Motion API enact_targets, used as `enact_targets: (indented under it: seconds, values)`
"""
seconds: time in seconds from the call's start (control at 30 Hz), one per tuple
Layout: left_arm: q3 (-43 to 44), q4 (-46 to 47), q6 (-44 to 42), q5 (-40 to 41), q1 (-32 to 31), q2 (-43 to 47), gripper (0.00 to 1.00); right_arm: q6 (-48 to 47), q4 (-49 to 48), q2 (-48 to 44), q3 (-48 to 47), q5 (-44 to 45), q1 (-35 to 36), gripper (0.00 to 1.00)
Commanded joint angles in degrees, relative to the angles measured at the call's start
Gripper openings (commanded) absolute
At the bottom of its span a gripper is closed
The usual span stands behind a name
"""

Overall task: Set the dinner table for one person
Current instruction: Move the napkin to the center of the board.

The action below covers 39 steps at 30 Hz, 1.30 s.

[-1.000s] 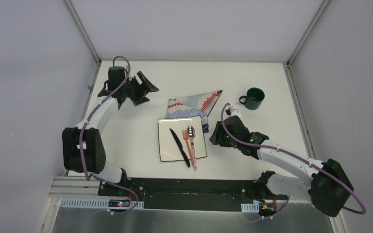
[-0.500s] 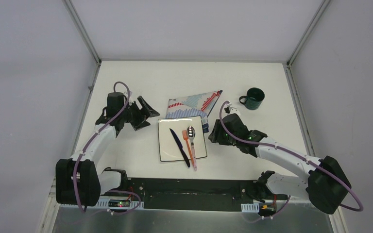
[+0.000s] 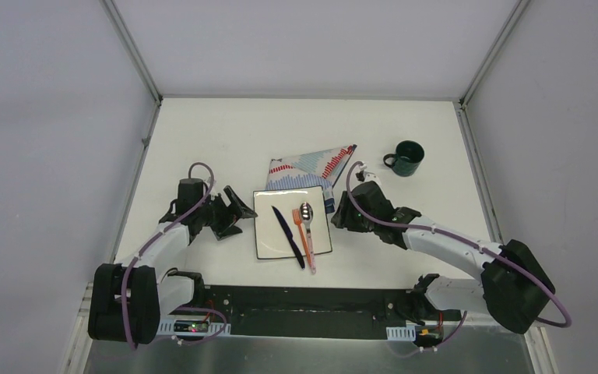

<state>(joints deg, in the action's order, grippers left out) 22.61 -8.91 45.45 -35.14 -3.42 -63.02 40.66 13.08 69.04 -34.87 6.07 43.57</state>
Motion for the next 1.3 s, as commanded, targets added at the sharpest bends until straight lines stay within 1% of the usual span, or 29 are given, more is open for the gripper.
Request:
enact_targets:
  seconds: [0.0, 0.17, 0.37, 0.47, 0.63, 0.73, 0.83, 0.97, 1.07, 1.2, 1.27]
  values:
    - [-1.09, 5.31, 0.08, -1.25, -1.32, 2.45, 0.82, 0.60, -4.15, 1.60, 0.37, -0.93, -0.24, 0.51]
    - [-2.20, 8.76, 2.81, 1.07, -5.75, 2.78, 0.82, 1.42, -6.50, 3.05, 1.64, -1.57, -0.24, 0.51]
    - [-2.04, 16.46, 6.31, 4.64, -12.83, -1.95, 0.82, 1.60, -7.67, 4.32, 2.01, -1.82, -0.29, 0.51]
    - [-2.09, 18.25, 7.09, 4.80, -13.62, -3.54, 0.81, 1.70, -8.21, 4.82, 2.08, -2.08, -0.26, 0.51]
    - [-2.12, 17.59, 6.60, 5.41, -13.72, -2.91, 0.81, 2.06, -10.29, 6.67, 2.41, -3.44, -0.24, 0.51]
    - [-2.13, 17.49, 6.35, 5.56, -13.81, -3.16, 0.81, 3.10, -13.74, 9.35, 3.10, -5.41, -0.24, 0.51]
    - [-2.21, 17.83, 6.27, 5.69, -13.96, -3.57, 0.79, 5.07, -19.88, 12.02, 4.58, -8.88, -0.24, 0.51]
    - [-2.33, 18.30, 6.11, 5.87, -14.15, -4.06, 0.76, 7.21, -27.19, 15.47, 6.49, -12.77, -0.24, 0.50]
    - [-2.44, 18.76, 6.14, 5.87, -14.25, -4.53, 0.73, 7.36, -29.39, 17.66, 6.74, -12.93, -0.23, 0.50]
    - [-2.89, 19.65, 6.15, 5.87, -14.33, -4.81, 0.66, 7.36, -31.99, 20.08, 6.92, -12.93, -0.21, 0.50]
    - [-2.99, 20.16, 6.10, 5.87, -14.33, -4.90, 0.58, 7.36, -33.03, 21.08, 6.84, -12.93, -0.23, 0.50]
